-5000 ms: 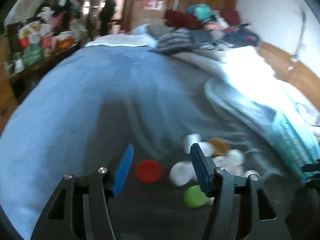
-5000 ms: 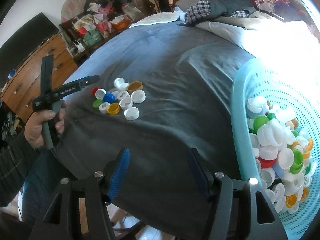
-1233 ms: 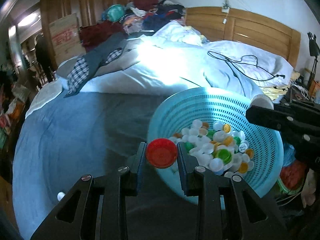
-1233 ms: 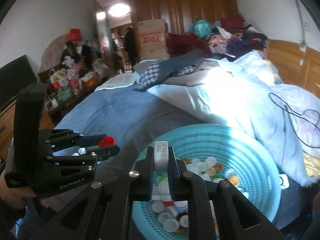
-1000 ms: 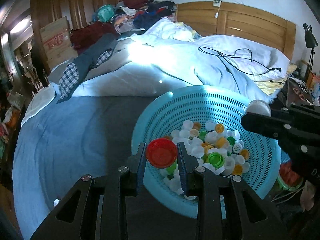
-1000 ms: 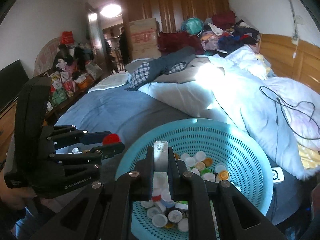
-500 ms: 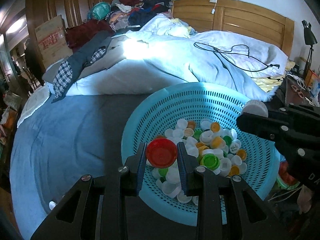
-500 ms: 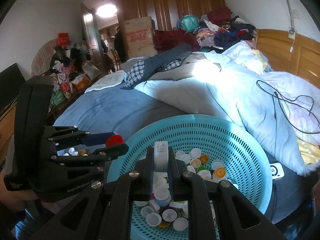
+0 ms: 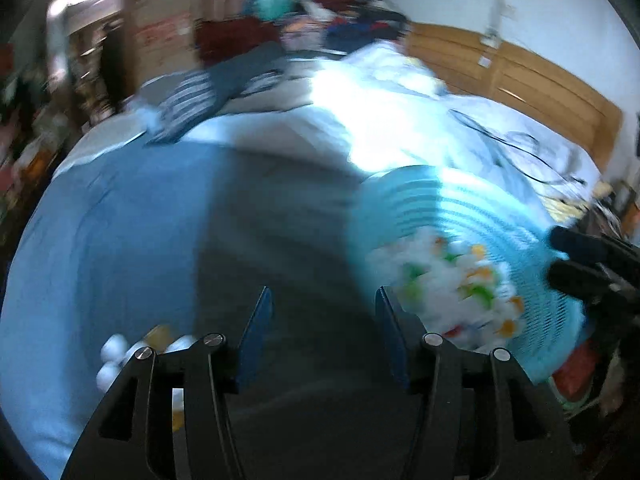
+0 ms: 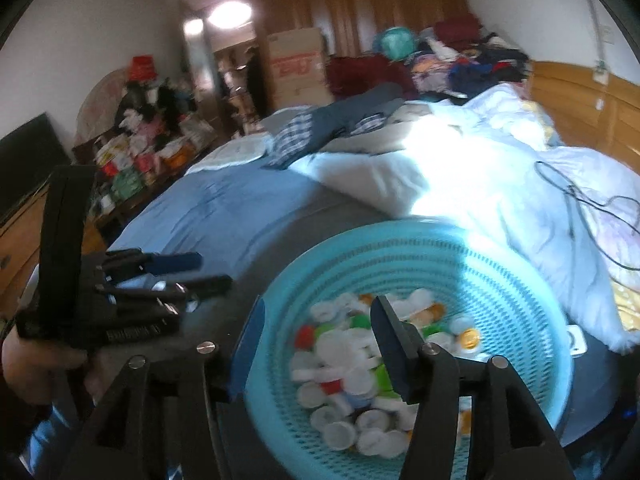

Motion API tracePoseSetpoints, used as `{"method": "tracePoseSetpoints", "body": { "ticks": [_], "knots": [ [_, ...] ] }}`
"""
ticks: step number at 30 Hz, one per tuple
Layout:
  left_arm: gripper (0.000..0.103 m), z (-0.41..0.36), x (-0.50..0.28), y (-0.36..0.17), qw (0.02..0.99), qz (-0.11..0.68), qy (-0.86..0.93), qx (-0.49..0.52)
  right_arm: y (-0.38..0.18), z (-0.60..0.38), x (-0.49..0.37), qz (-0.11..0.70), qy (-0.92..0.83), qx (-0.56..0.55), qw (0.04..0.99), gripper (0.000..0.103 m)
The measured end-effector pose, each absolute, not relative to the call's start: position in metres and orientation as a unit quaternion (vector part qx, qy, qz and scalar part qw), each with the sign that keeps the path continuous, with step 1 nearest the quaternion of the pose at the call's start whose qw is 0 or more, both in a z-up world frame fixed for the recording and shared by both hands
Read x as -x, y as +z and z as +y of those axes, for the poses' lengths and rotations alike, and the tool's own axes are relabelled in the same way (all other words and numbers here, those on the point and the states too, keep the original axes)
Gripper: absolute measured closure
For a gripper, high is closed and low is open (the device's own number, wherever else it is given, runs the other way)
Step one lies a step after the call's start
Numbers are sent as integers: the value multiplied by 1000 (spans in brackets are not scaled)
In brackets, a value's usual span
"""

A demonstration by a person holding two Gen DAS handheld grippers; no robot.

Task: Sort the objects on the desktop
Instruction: 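Move both open tools back toward the caps on the blanket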

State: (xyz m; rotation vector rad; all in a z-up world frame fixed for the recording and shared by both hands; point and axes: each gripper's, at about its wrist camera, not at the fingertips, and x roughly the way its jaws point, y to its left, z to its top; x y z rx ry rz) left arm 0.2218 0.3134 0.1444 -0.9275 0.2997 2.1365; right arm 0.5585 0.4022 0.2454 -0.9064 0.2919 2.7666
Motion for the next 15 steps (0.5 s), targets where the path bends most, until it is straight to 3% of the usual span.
{"method": "tracePoseSetpoints", "body": {
  "ticks": [2,7,12,15],
  "knots": [
    [55,268,-207,125,353,108,853,369,235,388,-552,96,939,319,90,34],
    [55,166,-177,73,282,104,864,403,210,359,-531,100,931,348,49,34],
    [57,130,-163,40,271,135,851,428,195,332,-512,81,926,368,16,34],
    [65,136,-161,26,297,143,838,436,186,321,-504,74,922,379,9,34]
  ]
}}
